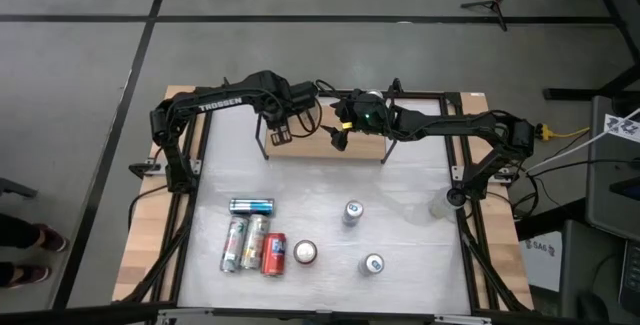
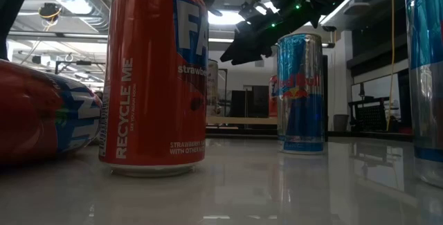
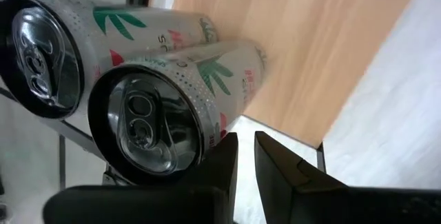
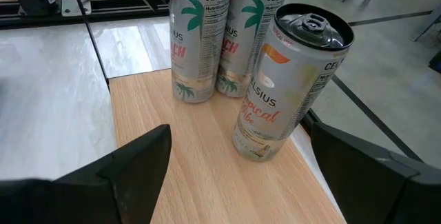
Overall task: Place canned beverage on shelf
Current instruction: Put the left white pink soda can on the shelf aligned with the other white pink soda can, then put the top right blue soda can on the shelf
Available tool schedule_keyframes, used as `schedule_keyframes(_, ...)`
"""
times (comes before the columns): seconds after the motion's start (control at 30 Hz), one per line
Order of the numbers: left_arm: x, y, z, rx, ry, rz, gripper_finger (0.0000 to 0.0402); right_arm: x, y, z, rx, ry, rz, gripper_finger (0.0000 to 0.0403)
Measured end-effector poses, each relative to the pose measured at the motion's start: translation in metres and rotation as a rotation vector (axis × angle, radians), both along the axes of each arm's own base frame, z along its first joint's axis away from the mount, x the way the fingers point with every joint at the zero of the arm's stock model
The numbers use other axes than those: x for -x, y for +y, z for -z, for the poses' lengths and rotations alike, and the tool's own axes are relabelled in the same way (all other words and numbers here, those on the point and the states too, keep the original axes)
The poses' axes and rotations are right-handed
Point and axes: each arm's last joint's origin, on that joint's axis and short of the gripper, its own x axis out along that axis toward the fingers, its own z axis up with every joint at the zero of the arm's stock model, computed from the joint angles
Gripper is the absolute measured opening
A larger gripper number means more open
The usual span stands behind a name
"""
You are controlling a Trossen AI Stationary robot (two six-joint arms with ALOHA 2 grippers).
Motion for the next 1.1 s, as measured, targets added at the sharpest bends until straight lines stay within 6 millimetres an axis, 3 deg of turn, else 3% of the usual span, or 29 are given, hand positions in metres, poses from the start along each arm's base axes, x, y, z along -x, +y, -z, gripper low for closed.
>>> schedule_keyframes(0.27,-0.011,-0.022,-0.015,0.049,-0.083,0.065,0.0039,0.000,0.000,0.000,0.000,0.000,0.000,0.0346)
schedule_keyframes(0.57,-0.015,-0.062,-0.027,0.193,-0.135,0.076,0.0039,0.000,0.000,0.000,0.000,0.000,0.000,0.0346)
schedule_keyframes(0.93,0.014,-0.104,-0.066,0.243,-0.292,0.047,0.0039,0.000,0.000,0.000,0.000,0.000,0.000,0.0346)
schedule_keyframes(1.1,0.019,-0.113,-0.070,0.204,-0.298,-0.012,0.0039,0.000,0.000,0.000,-0.009,-0.002,-0.018,0.0346)
